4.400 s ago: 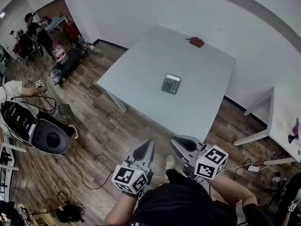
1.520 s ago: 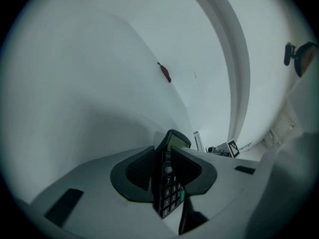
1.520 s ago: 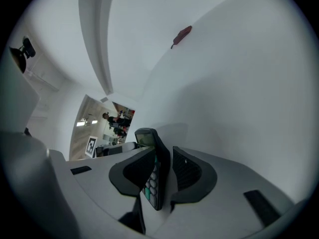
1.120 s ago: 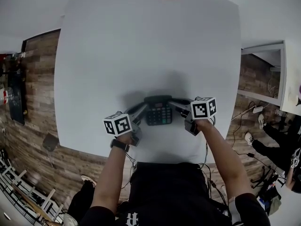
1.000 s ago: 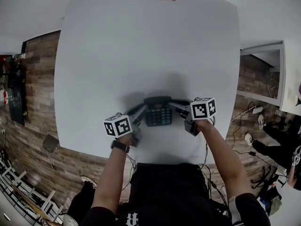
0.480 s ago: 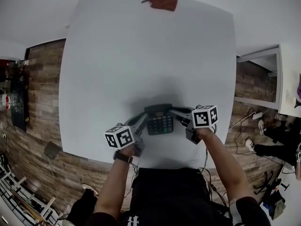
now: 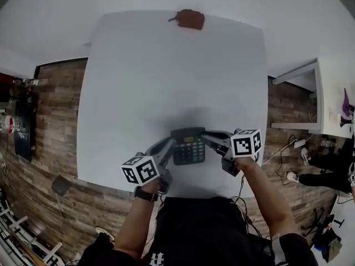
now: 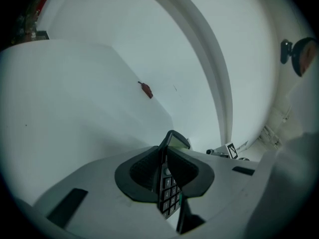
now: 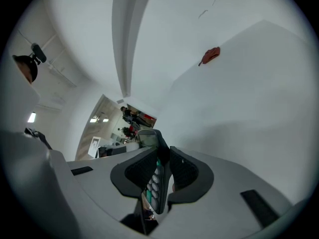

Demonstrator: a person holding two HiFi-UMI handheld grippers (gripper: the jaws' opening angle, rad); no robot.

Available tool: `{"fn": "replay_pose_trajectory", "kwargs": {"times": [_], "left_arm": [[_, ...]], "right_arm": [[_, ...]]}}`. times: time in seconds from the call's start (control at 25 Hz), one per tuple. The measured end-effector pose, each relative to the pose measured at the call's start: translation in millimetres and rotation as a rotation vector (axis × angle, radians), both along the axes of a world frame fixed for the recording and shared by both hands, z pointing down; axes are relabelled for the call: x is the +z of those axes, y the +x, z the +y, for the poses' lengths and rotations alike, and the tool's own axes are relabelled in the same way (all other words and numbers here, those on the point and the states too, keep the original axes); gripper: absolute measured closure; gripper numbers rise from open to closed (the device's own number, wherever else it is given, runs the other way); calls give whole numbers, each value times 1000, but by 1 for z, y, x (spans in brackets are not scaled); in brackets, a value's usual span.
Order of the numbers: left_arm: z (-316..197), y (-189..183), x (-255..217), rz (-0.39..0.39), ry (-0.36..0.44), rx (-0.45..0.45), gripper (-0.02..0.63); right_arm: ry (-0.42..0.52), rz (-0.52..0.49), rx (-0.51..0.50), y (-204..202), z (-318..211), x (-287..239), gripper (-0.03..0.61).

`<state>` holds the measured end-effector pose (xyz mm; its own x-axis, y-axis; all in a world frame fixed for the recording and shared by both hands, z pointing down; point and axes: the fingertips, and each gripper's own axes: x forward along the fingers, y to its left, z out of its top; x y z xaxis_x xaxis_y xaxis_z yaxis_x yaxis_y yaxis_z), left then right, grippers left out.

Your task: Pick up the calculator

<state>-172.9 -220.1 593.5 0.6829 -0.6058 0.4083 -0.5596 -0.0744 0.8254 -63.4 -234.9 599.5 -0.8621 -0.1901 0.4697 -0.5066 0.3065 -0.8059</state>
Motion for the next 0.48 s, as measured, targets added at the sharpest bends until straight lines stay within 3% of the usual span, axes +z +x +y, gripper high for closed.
{"fn": "replay_pose_trajectory", "kwargs": {"times": [0.48], "left_arm": [[39, 1, -56, -28, 88, -37, 558]], "right_arm": [[73, -40, -25, 1, 38, -53, 495]]}}
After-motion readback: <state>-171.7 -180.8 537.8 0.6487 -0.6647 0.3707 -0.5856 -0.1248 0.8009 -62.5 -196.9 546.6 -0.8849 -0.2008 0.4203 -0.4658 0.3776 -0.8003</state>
